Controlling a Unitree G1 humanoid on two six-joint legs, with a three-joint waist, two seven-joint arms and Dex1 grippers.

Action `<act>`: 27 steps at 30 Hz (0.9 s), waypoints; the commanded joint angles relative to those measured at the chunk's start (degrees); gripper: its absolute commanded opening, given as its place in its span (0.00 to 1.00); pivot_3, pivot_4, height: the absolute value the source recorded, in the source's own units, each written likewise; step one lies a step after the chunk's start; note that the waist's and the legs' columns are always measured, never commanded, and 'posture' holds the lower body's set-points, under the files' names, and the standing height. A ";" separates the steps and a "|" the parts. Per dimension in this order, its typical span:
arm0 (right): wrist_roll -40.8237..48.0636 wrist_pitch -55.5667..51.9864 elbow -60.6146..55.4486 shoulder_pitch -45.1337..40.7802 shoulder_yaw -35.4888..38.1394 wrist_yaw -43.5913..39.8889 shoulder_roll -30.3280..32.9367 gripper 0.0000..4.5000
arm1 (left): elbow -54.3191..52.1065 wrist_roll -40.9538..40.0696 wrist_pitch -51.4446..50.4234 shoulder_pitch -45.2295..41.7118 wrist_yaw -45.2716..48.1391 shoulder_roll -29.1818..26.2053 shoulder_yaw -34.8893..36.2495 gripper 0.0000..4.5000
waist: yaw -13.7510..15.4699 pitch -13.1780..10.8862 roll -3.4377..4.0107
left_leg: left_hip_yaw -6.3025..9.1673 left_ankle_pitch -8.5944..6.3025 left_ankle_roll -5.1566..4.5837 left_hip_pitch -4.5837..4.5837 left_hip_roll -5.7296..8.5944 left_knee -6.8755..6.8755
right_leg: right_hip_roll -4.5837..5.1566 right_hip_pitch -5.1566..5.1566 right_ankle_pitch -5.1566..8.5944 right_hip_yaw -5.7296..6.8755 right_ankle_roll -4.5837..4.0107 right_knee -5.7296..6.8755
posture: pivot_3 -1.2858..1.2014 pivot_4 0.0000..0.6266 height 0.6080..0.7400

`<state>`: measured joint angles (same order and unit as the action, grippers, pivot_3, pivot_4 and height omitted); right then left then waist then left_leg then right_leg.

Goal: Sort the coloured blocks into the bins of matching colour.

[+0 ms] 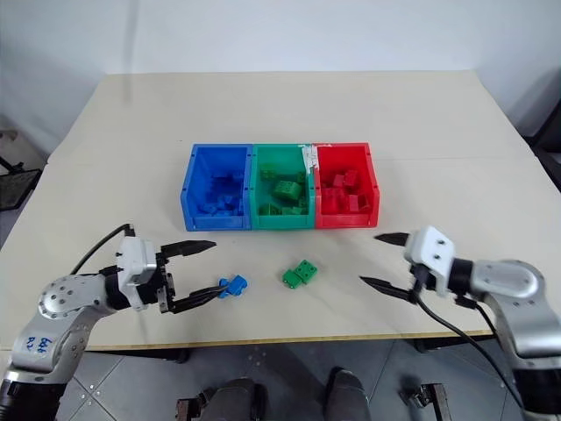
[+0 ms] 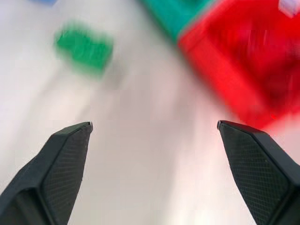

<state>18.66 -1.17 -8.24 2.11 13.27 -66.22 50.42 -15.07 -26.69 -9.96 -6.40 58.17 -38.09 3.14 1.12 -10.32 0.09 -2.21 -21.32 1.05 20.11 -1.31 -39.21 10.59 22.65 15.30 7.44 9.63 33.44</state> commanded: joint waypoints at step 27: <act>-6.34 -20.87 0.93 -21.45 -26.65 10.32 -15.79 0.64 | -1.20 1.40 4.30 6.11 0.20 -1.82 4.58 1.00 | -1.15 0.00 0.00 | 0.07 0.00 0.02 0.01 -0.13 -0.07 | -0.07 0.02 -0.03 0.08 -0.05 0.10 | 0.52 0.24 1.00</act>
<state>12.63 -22.31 -7.31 -19.74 -12.54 -55.82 34.97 -13.85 -24.53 -5.71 -0.98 58.69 -39.23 6.58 -0.03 -10.31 0.08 -2.14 -21.32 1.07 20.12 -1.43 -39.28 10.53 22.66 15.28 7.52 9.58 33.54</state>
